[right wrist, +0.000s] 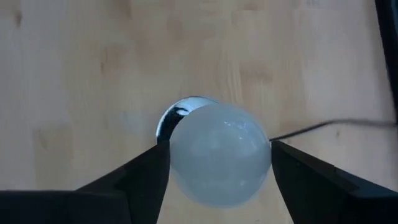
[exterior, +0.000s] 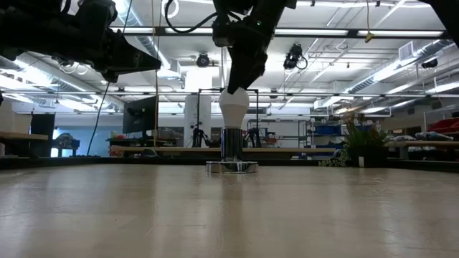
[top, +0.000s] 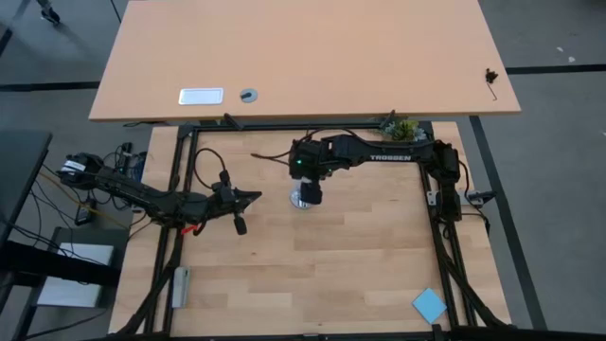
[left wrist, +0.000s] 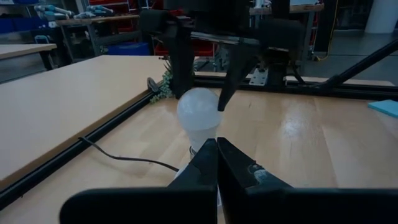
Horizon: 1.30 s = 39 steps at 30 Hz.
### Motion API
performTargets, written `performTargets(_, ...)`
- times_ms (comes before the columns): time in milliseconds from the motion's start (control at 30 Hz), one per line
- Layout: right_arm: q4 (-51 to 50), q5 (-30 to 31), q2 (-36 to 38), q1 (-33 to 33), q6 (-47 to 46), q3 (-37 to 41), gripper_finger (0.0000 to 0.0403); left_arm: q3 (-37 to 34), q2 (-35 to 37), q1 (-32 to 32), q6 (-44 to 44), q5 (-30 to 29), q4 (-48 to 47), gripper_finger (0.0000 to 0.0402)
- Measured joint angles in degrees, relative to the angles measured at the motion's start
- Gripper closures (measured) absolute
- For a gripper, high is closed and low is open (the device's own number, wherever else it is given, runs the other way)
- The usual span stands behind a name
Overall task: Screw lightbulb
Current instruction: Insert the lightbulb into the lamp socket
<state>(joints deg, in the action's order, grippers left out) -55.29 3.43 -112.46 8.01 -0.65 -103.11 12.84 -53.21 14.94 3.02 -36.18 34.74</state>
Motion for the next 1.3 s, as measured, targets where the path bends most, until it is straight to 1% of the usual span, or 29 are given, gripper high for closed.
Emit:
performTargets(133, -0.9, -0.64, 0.05, 0.02, -15.41, -0.09, 0.013, 0.0, 0.0, 0.0, 0.34, 0.01, 0.01, 0.04)
performTargets(200, -0.95, -0.88, 0.07, 0.02, -19.38, -0.09, 0.0126, 0.0, 0.0, 0.0, 0.34, 0.02, 0.02, 0.04)
performTargets(267, -0.96, -0.93, 0.07, 0.02, -20.0, -0.09, 0.012, 0.0, 0.0, 0.0, 0.42, 0.01, 0.02, 0.04)
performTargets(500, -0.91, -1.72, 0.07, -0.19, -13.76, -0.02, 0.0087, 0.0, 0.0, 0.0, 0.47, 0.0, 0.02, 0.04)
performTargets(633, -0.99, -1.66, 0.07, -0.66, -8.43, -0.15, 0.0071, 0.0, 0.0, 0.0, 0.49, 0.02, 0.02, 0.04)
performTargets(767, -1.08, -0.46, 0.16, -1.11, -3.55, -2.78, 0.0061, 0.0, 0.0, 0.0, 0.49, 0.02, 0.04, 0.04)
performTargets(833, -1.91, -0.4, 0.17, -1.2, 0.41, -4.8, 0.0058, 0.0, 0.0, 0.0, 0.49, 0.02, 0.03, 0.04)
performTargets(933, -3.85, -0.32, 0.23, -1.22, 9.15, -7.37, 0.0057, 0.0, 0.0, 0.0, 0.51, 0.02, 0.03, 0.04)
performTargets(1033, -5.3, -0.25, 0.28, -1.2, 16.78, -7.87, 0.0061, 0.0, 0.0, 0.0, 0.51, 0.02, 0.04, 0.04)
performTargets(1100, -5.64, -0.25, 0.17, -1.18, 18.74, -7.87, 0.0064, 0.0, 0.0, 0.0, 0.51, 0.02, -0.01, 0.04)
performTargets(1300, -6.24, -2.82, 0.07, -0.21, 19.28, -7.33, 0.0068, 0.0, 0.0, 0.01, 0.44, 0.02, -0.02, 0.04)
